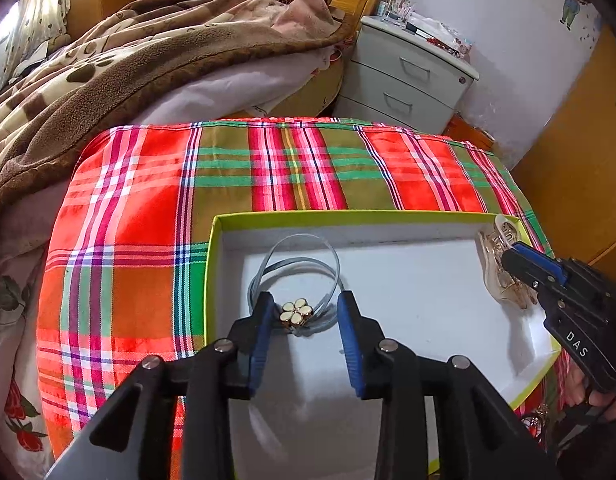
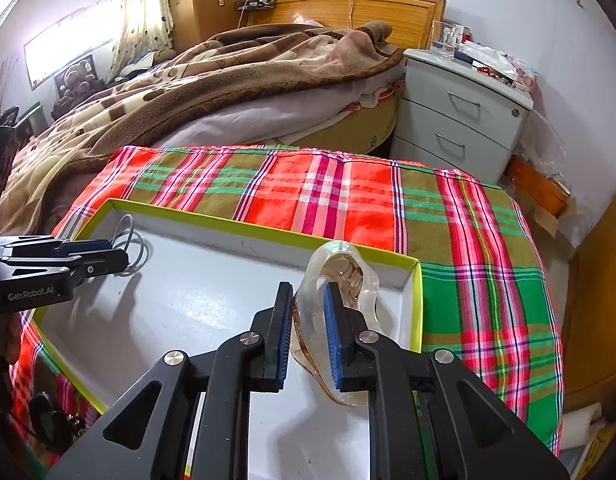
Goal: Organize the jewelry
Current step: 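Grasp the black cord bracelet with the right tool while the left tool grasps the black watch band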
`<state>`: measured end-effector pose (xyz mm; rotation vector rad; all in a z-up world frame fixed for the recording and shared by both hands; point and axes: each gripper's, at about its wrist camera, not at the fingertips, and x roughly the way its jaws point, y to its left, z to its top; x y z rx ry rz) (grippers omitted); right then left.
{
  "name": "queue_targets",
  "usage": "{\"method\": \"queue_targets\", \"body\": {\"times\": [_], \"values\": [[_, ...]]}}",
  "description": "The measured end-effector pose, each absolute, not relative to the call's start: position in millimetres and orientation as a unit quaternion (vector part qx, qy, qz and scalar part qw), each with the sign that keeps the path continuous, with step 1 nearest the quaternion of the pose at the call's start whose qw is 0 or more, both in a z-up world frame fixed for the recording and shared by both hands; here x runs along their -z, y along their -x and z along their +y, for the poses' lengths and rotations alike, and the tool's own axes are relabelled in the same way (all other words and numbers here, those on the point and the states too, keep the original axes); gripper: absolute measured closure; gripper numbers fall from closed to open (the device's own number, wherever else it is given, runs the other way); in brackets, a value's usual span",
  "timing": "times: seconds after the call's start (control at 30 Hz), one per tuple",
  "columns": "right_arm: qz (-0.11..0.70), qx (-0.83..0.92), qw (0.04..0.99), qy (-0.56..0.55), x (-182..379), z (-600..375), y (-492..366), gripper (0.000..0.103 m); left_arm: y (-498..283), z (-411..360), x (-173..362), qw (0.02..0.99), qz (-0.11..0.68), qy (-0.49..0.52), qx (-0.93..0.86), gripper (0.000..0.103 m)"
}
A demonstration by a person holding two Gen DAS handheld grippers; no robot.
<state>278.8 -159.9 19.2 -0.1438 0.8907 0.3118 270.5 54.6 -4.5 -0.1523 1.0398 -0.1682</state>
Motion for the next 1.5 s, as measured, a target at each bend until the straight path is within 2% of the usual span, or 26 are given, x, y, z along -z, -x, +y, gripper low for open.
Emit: {"method": "queue_targets", "body": {"times": [0.07, 0.13, 0.2, 0.43, 0.7, 1.07, 1.5], "values": [[0.426, -0.15, 0.89, 0.067, -21.2, -161.6, -277.6, 0.082, -269.3, 55.0, 2.9, 0.862, 0.494, 0.077, 0.082, 0.064], [0.422, -0.149, 0.892, 0.064, -23.5, -163.1, -276.0, 0.074, -266.7, 55.7, -0.8, 0.865, 0.49, 0.078, 0.082, 0.063], [0.418, -0.148, 0.894, 0.06, -27.1, -165.2, -273.0, 0.072, -264.0, 55.3, -4.8, 0.866, 0.486, 0.078, 0.085, 0.062], [0.398, -0.145, 0.905, 0.042, -43.5, -173.7, -257.4, 0.071, -249.7, 57.3, -19.8, 0.872, 0.473, 0.087, 0.09, 0.06], [0.377, -0.145, 0.915, 0.005, -58.7, -200.4, -212.8, 0.071, -199.4, 69.3, -39.1, 0.882, 0.447, 0.113, 0.101, 0.06], [0.374, -0.145, 0.915, -0.04, -51.1, -227.6, -140.3, 0.071, -129.8, 83.8, -18.5, 0.864, 0.466, 0.153, 0.113, 0.056], [0.402, -0.205, 0.892, -0.001, -19.8, -176.6, -109.1, 0.071, -81.1, 91.6, -2.2, 0.865, 0.471, 0.151, 0.081, 0.054]]}}
